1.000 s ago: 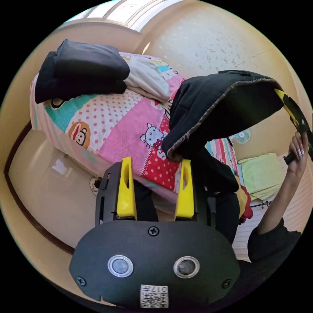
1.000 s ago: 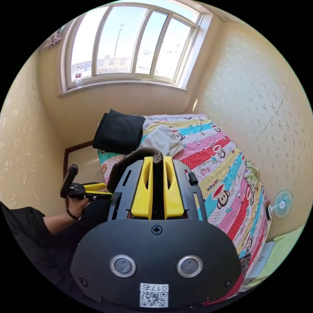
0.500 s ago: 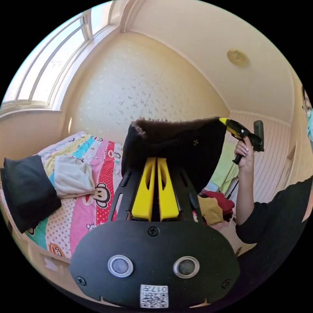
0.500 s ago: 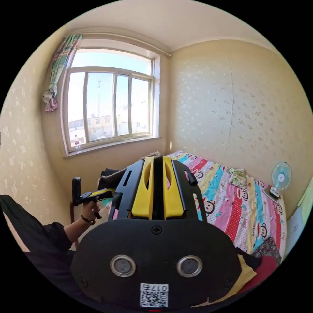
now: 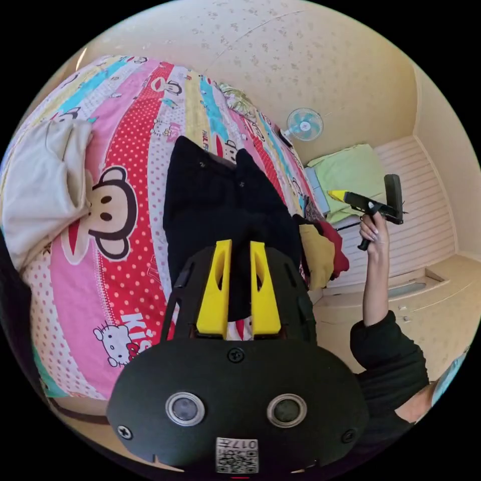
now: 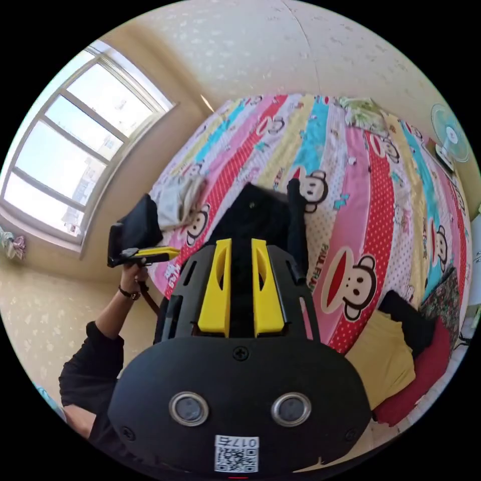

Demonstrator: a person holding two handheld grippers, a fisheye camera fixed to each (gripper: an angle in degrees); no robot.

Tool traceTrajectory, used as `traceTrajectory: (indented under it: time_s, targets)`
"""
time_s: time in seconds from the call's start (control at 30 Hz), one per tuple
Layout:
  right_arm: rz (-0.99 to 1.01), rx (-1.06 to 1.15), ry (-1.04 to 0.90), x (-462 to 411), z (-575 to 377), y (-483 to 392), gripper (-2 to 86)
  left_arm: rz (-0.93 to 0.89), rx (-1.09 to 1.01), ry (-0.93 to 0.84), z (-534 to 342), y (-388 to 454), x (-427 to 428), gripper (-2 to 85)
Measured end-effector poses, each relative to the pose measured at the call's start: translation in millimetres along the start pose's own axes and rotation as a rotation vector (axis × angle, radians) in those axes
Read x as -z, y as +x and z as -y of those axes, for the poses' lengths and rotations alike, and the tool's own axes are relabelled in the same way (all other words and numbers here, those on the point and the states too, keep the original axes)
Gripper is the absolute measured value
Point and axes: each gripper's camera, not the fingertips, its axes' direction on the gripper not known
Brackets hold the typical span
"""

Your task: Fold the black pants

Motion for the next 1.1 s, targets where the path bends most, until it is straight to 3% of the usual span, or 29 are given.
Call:
traceTrajectory:
  time_s: [0.17,0.33,0.43,0.57,0.67,0.77,0.87,0.97,1.1]
  targets:
    - [0.071,0.087,-0.101,-67,-60,10,13.1,-0.323,0.169,0.076,-72,-51,-18,12.3]
    - [-0.055,0.067,0.096,-35,-113,-4,14.2,-0.339,0.373,0.219,-121,-68,-10,13.1]
    - [-0.074,0.051,0.178,-22,-133,-3,14.9,-0.539,0.474,0.295,-133,-90,-17,12.8]
    - [-0.252,0.156,-0.091,-73,-112,7,14.3,-0.489,0.432,0.169,-97,-112,-38,9.7]
    - [-0.316,0.126,-0.107,-73,-109,22,11.2,-0.709,0.415,0.173,-77,-123,-48,4.2]
    - [-0.203,0.05,0.038,-30,-116,52,4.6,-0.927,0.45,0.134,-63,-134,-65,-0.4]
    - [-0.076,-0.012,0.192,21,-124,97,3.2,-0.906,0.43,0.12,-59,-134,-58,-0.8]
    - [-0.134,-0.081,0.298,68,-132,149,2.6,-0.937,0.415,0.148,-61,-132,-46,-0.9]
    - [-0.022,-0.383,0.487,120,-177,264,2.7,-1.051,0.407,0.227,-64,-131,-35,-0.5]
